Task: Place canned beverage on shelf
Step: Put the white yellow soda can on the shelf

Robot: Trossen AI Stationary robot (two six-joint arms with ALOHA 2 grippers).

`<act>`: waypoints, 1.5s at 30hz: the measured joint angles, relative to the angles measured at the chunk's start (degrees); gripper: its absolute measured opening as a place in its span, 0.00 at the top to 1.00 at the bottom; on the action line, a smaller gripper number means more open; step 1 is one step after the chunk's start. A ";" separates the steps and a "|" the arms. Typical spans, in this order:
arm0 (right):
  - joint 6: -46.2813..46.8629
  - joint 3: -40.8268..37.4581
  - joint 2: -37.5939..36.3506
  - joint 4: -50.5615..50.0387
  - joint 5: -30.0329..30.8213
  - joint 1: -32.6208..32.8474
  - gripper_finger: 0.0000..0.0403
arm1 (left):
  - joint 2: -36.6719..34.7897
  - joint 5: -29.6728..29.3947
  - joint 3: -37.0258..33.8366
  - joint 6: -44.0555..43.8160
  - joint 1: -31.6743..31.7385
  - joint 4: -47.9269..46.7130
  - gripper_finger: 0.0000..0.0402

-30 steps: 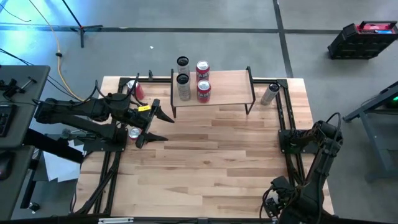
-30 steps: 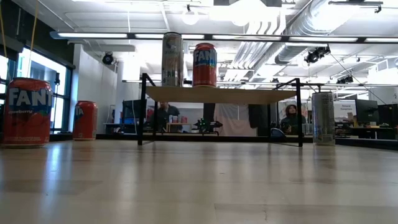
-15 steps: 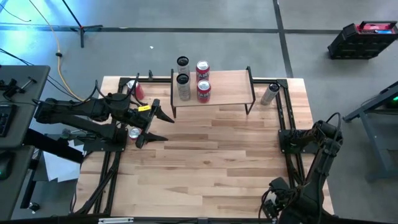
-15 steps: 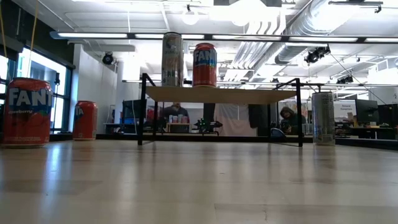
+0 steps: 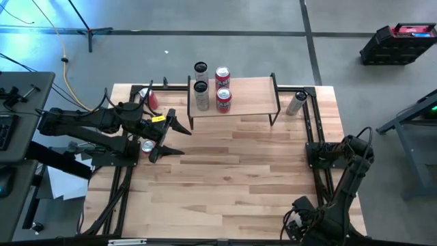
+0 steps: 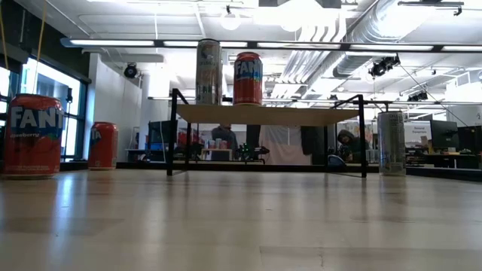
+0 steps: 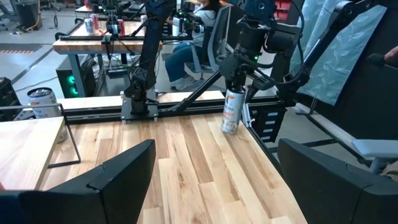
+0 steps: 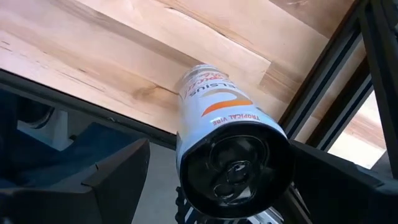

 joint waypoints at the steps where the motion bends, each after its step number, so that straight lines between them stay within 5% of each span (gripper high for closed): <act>1: 0.01 0.00 0.00 -0.03 -0.04 0.00 0.12 | 0.00 0.00 0.00 0.00 -0.01 -0.02 0.18; 18: -1.06 0.00 0.00 -0.39 -0.07 0.11 0.26 | 0.00 0.02 0.00 0.00 -0.01 0.01 0.18; 40: -1.57 -0.01 0.00 2.61 2.94 0.11 0.27 | 0.00 0.00 0.00 0.00 -0.01 -0.01 0.18; 45: -2.00 -4.90 -0.20 9.60 1.69 0.11 0.27 | -0.01 0.01 0.00 0.00 -0.01 0.00 0.18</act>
